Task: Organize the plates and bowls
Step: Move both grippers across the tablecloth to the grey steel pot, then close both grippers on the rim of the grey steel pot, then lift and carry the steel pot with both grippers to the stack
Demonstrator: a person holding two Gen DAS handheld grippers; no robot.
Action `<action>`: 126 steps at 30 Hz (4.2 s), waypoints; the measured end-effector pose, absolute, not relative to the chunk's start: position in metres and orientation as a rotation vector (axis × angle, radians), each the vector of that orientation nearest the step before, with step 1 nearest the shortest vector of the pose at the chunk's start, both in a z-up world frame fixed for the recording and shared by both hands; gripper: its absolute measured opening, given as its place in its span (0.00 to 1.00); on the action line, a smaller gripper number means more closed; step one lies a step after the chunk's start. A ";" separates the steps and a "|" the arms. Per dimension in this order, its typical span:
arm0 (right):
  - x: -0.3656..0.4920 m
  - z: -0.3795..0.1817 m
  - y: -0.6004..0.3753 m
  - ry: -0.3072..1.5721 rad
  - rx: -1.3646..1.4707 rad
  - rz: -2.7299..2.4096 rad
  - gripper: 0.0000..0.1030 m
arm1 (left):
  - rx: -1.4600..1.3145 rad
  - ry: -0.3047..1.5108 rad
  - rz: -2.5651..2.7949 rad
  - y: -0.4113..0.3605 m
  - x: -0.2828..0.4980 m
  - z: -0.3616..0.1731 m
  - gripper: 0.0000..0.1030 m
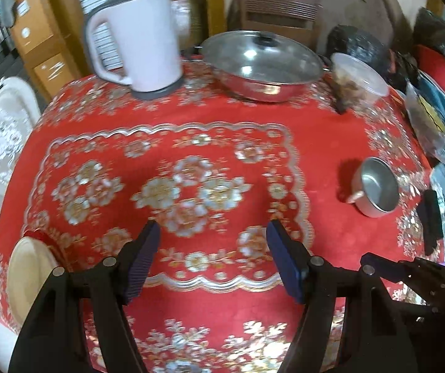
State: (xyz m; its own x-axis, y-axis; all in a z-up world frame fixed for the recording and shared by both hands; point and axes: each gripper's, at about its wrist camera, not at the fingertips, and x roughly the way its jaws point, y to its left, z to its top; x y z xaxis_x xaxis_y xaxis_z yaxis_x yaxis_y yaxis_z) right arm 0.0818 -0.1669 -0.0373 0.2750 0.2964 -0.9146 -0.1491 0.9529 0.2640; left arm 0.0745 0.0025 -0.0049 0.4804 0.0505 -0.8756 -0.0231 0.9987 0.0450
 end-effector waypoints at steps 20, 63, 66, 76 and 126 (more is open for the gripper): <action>0.112 -0.041 -0.315 1.231 0.281 0.073 0.51 | 0.123 1.091 -0.133 -0.121 0.119 -0.016 0.68; 0.172 -0.099 -0.341 1.311 0.306 -0.032 0.51 | 0.084 1.287 -0.121 -0.176 0.191 -0.096 0.68; 0.175 -0.107 -0.343 1.327 0.317 -0.034 0.50 | 0.098 1.302 -0.112 -0.179 0.196 -0.105 0.68; 0.184 -0.119 -0.338 1.333 0.310 -0.008 0.31 | 0.127 1.321 -0.107 -0.187 0.208 -0.123 0.68; 0.137 -0.046 -0.142 1.278 0.056 0.337 0.18 | -0.053 1.235 -0.014 -0.015 0.110 -0.052 0.07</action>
